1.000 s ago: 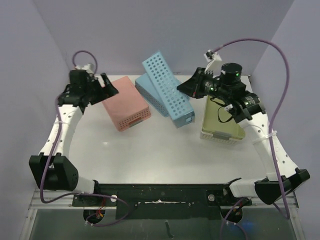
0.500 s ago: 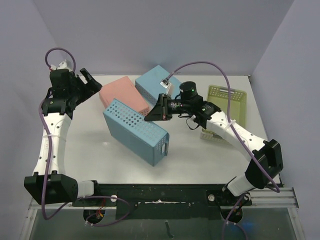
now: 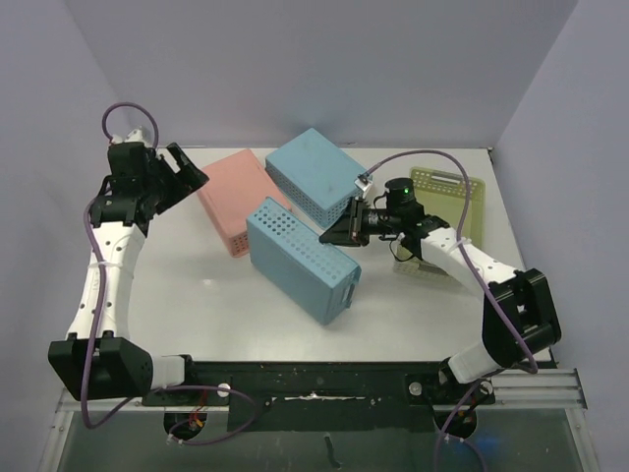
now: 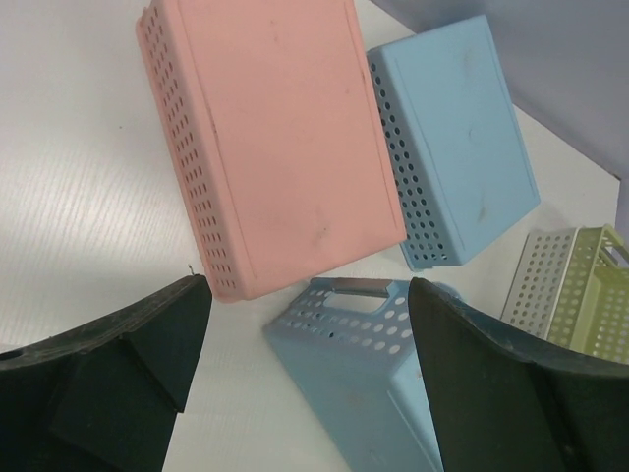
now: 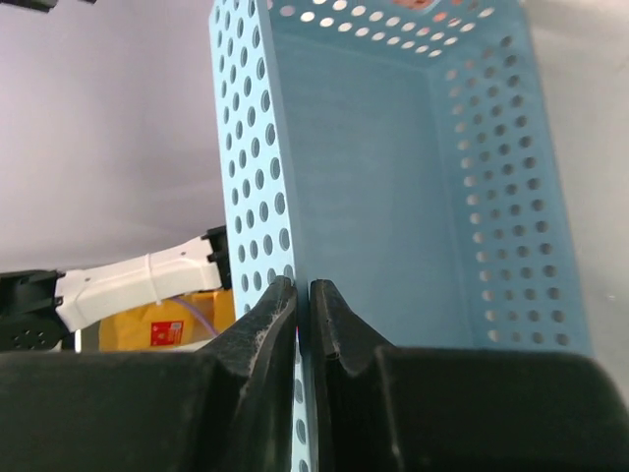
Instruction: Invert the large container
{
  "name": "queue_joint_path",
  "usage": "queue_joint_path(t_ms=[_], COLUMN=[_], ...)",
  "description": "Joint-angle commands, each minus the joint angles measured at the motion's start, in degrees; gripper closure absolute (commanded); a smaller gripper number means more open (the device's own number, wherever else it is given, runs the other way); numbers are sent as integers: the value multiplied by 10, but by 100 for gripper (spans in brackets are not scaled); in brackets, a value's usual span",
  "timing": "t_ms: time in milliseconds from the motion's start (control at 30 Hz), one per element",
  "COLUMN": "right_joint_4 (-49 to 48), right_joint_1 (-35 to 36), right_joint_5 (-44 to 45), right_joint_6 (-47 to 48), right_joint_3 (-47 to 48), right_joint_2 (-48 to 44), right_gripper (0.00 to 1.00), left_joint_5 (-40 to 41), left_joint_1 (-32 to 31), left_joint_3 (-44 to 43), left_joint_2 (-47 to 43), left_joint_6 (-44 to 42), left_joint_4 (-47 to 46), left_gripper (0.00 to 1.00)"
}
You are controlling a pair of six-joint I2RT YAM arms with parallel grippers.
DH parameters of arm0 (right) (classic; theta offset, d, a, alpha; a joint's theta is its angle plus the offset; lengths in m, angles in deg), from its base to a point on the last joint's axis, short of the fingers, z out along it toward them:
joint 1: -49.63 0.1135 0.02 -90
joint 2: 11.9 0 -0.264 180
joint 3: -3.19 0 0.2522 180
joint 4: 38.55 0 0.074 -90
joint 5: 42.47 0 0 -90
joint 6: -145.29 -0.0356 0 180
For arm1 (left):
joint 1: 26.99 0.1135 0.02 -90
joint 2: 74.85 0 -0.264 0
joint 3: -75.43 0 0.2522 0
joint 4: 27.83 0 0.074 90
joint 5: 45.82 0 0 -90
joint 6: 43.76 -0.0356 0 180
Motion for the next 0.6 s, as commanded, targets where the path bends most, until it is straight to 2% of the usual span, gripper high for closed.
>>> queue_joint_path(t_ms=[0, 67, 167, 267, 433, 567], right_joint_4=[125, 128, 148, 162, 170, 226], right_joint_1=[-30, -54, -78, -86, -84, -80], right_joint_5=[88, 102, 138, 164, 176, 211], right_joint_6=[86, 92, 113, 126, 133, 172], right_joint_3=[25, 17, 20, 40, 61, 93], right_joint_2=[21, 30, 43, 49, 51, 48], right_gripper=[97, 93, 76, 69, 63, 45], left_joint_5=[-10, 15, 29, 32, 36, 33], left_joint_1=[-40, -76, -114, -142, -201, -242], left_joint_3=[-18, -34, -51, -62, -90, -113], left_joint_2=[10, 24, 40, 55, 84, 106], left_joint_6=[-22, -35, -44, -48, -55, -60], left_joint_4=[-27, -18, -14, -16, -21, -32], left_gripper=[18, 18, 18, 18, 18, 18])
